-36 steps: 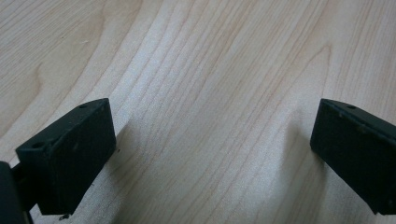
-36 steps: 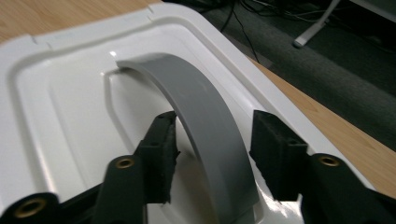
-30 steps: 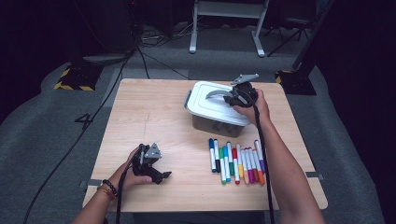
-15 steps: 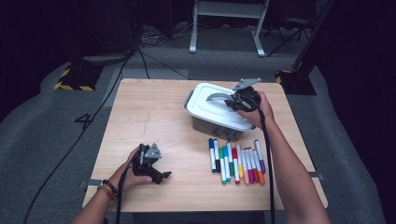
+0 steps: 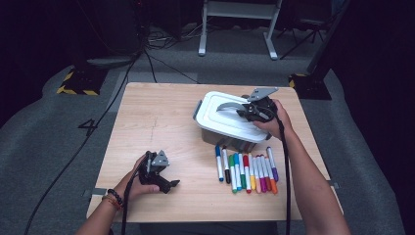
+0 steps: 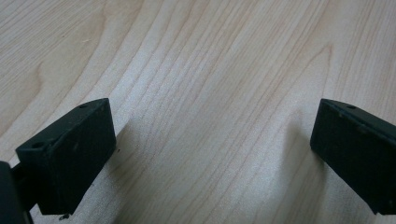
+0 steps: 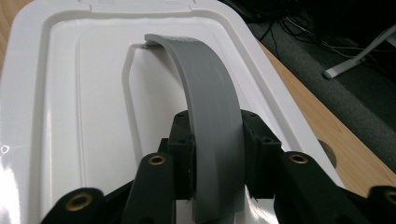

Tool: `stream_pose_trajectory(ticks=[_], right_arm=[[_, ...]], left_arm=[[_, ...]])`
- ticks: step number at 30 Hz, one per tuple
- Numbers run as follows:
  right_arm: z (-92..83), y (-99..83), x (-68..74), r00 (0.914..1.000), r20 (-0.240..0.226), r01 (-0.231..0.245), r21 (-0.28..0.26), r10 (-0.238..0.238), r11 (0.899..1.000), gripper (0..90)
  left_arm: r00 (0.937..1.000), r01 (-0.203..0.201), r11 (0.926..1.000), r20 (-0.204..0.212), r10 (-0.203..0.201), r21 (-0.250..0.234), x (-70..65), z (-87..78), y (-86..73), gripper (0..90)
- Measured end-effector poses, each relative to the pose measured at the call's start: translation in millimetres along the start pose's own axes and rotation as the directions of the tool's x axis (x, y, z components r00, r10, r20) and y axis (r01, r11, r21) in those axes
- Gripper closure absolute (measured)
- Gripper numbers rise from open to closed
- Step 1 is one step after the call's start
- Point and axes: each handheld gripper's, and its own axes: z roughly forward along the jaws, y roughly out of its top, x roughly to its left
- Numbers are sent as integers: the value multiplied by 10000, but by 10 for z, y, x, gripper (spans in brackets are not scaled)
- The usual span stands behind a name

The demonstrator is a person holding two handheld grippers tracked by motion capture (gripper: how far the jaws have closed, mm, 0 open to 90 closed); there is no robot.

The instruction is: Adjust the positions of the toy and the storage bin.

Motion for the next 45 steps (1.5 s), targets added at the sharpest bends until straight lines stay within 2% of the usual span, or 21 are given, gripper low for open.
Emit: stream_pose_trajectory(ticks=[6, 12, 14, 28, 32, 36, 38, 40, 41, 42, 45], right_arm=[[-18, 1, 15, 9996, -202, 184, -45, -184, 9998, 683], [-37, -5, 45, 9984, -372, 432, -118, -436, 9990, 683], [-43, -12, 54, 9980, -425, 469, -171, -476, 9988, 683], [-81, -39, 78, 9908, -975, 899, -406, -935, 9951, 683], [-90, -44, 83, 9880, -1138, 1001, -430, -1045, 9940, 683], [-100, -50, 88, 9857, -1256, 1067, -471, -1119, 9932, 683], [-115, -59, 96, 9829, -1418, 1117, -493, -1176, 9925, 682], [-120, -60, 101, 9822, -1442, 1148, -491, -1207, 9922, 682], [-125, -61, 106, 9818, -1449, 1172, -485, -1230, 9919, 682], [-130, -61, 115, 9828, -1383, 1175, -430, -1224, 9921, 683], [-124, -61, 115, 9852, -1258, 1127, -374, -1165, 9929, 683]], left_arm=[[10000, -50, 10000, 19, 50, 12, -4, 15, 17, 5], [9999, 93, 10000, -114, -93, 19, 0, 66, 78, 5], [9993, 290, 9996, -232, -288, 43, -2, 104, 122, 5], [9927, 915, 9958, -783, -916, -50, 16, 399, 457, 5], [9943, 780, 9970, -724, -779, -22, -2, 437, 504, 6], [9984, 395, 9992, -401, -394, 3, -53, 450, 518, 9], [10000, 39, 10000, -30, -39, 6, -108, 466, 533, 9], [9999, -93, 10000, 92, 93, -8, -128, 472, 538, 9], [9992, -283, 9996, 263, 285, -74, -155, 475, 539, 10], [9969, -561, 9982, 549, 571, -192, -209, 469, 538, 55], [9952, -710, 9973, 662, 723, -211, -240, 473, 541, 65]])
